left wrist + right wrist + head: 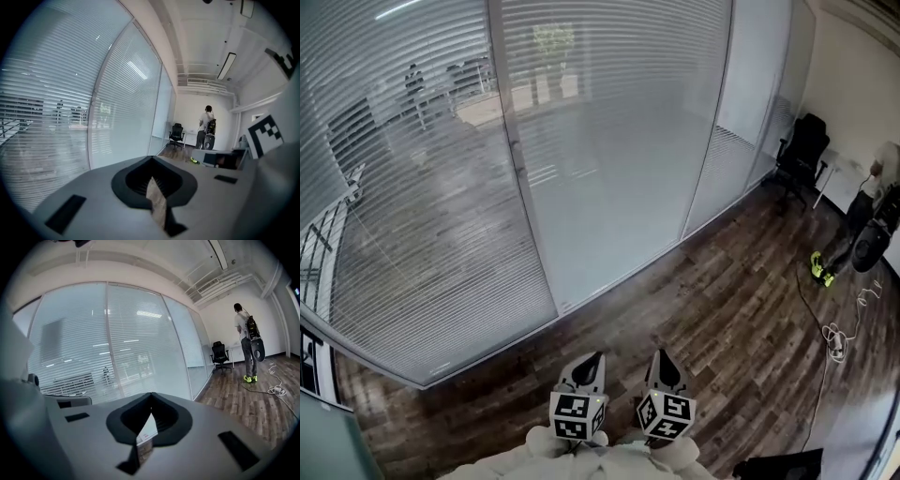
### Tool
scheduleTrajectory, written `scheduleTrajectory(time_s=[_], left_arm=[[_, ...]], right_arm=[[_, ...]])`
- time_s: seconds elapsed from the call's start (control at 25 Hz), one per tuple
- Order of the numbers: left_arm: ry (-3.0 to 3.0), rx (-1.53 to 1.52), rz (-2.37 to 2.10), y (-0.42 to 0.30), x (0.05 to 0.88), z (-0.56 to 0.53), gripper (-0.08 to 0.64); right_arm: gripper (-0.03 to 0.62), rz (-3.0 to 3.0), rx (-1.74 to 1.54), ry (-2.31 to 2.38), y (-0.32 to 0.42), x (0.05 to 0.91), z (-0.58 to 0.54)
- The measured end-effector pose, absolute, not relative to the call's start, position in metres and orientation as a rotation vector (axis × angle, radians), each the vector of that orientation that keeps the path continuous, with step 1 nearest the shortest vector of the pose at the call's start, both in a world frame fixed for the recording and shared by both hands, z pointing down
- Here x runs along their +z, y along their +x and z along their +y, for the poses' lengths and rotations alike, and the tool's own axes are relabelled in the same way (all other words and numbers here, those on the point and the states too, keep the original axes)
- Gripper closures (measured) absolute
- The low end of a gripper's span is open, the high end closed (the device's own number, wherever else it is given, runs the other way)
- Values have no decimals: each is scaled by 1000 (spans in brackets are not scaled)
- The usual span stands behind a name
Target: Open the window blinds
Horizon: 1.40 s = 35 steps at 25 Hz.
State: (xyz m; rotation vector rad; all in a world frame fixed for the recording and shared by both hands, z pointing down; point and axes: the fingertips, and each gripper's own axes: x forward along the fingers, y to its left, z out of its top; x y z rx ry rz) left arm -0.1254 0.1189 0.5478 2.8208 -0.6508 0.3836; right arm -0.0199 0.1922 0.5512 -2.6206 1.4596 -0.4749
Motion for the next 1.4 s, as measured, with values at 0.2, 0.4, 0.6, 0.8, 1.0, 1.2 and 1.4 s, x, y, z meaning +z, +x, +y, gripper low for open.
scheduleTrajectory(time_s=[0.2,0.4,0.6,0.8,1.0,1.2,1.4], left_arm=[[2814,337,-719,-100,555,69,560],[2760,302,-863,-78,552,12,560],[2629,295,-1052,-37,569,-64,560],[2583,254,-1156,37,552,-142,560],[2538,209,-1259,95,534,-197,560],[2463,190,-1380,124,528,-245,560],[2417,197,-1485,115,526,-277,560]], right_arm=[[578,1507,-447,-2605,19,554,135],[578,1586,-409,-2572,69,539,71],[578,1776,-436,-2478,124,547,-28],[578,1978,-419,-2353,174,528,-127],[578,2146,-419,-2235,214,513,-196],[578,2303,-423,-2117,233,508,-256],[578,2351,-452,-2034,227,511,-292]])
